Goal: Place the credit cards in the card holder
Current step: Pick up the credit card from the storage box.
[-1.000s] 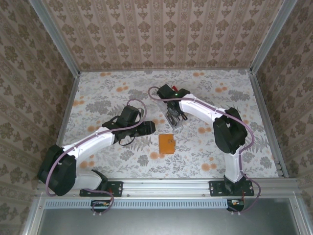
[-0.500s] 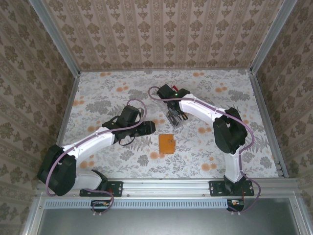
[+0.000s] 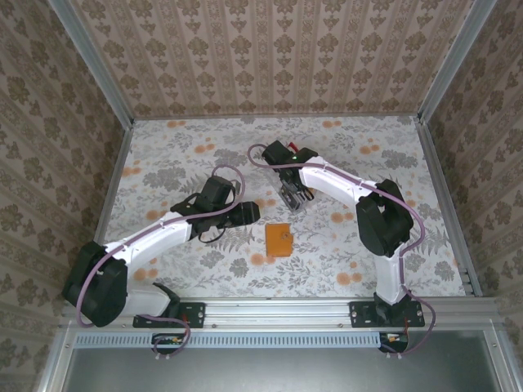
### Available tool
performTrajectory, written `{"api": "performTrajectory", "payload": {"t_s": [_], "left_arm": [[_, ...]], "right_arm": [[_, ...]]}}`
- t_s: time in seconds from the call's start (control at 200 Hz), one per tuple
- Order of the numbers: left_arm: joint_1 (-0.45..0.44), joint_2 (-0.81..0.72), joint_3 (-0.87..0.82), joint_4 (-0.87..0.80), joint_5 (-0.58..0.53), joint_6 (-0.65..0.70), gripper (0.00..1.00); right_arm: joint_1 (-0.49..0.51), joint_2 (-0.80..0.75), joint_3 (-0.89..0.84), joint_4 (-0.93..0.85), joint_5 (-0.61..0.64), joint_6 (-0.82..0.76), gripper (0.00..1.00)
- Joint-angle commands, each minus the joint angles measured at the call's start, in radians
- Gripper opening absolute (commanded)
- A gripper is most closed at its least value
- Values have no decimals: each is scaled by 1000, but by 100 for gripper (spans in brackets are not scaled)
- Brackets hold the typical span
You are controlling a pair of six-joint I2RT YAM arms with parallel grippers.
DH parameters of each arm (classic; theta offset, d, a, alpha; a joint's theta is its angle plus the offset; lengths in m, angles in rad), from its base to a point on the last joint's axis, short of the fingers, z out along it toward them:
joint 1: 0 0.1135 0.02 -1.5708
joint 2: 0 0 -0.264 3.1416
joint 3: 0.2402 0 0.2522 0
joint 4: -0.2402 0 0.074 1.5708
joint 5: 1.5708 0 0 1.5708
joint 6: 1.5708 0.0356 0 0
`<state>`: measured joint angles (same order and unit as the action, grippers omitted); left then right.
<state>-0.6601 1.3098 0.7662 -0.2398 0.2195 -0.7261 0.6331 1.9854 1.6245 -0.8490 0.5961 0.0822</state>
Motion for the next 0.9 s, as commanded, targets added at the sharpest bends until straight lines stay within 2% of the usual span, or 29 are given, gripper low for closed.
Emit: {"api": "performTrajectory", "payload": {"t_s": [0.0, 0.195, 0.895], "left_arm": [[-3, -3, -1, -3, 1, -12, 72], [-3, -2, 1, -4, 3, -12, 72], [-4, 5, 6, -4, 5, -12, 72]], "right_arm": [[-3, -27, 23, -29, 47, -3, 23], [-2, -29, 21, -32, 43, 0, 18], [-4, -65, 9, -27, 54, -1, 13]]}}
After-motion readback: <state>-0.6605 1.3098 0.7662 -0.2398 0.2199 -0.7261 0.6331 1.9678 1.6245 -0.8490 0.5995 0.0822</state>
